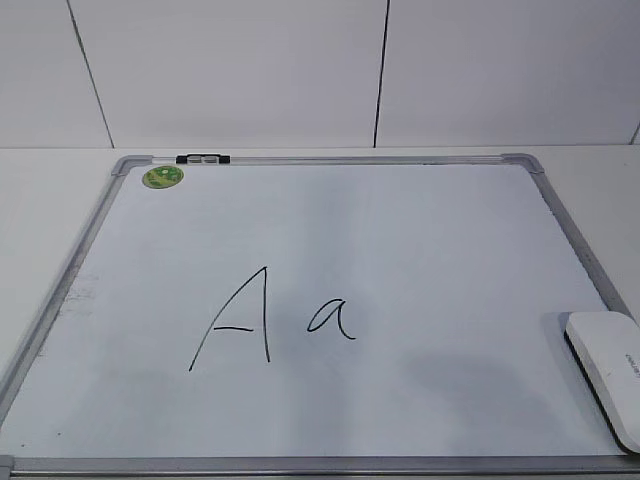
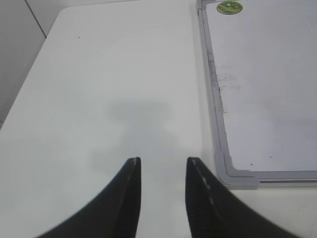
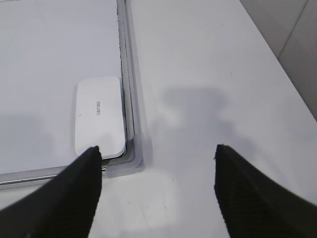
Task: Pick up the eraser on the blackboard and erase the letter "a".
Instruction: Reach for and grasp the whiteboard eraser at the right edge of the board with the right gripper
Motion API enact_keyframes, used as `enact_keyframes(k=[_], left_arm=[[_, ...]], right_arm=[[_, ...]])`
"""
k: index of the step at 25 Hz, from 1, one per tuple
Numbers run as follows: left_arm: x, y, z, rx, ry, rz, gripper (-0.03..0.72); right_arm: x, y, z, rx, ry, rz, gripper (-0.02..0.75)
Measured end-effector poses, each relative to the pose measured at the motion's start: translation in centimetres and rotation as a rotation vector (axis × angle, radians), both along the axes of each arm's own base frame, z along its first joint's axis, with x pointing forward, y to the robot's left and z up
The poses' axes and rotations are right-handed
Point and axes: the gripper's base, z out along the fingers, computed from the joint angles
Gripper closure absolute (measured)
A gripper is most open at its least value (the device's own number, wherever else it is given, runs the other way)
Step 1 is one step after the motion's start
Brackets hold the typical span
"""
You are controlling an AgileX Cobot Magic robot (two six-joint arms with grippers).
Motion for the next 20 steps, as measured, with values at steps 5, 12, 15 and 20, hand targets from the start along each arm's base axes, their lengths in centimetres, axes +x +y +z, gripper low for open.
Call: enact_keyframes(k=[5,12,15,20], left_arm=[[0.00,0.00,0.00,0.000,0.000,0.000,0.454],[0.00,0.00,0.00,0.000,0.000,0.000,0.454],[0.00,0.00,0.00,0.000,0.000,0.000,0.454],[0.00,0.00,0.00,0.000,0.000,0.000,0.454]], right_arm=[[0.00,0.00,0.00,0.000,0.000,0.000,0.201],[0.00,0.00,0.00,0.000,0.000,0.000,0.201],[0.00,0.00,0.00,0.000,0.000,0.000,0.201],[0.00,0.00,0.00,0.000,0.000,0.000,0.201]])
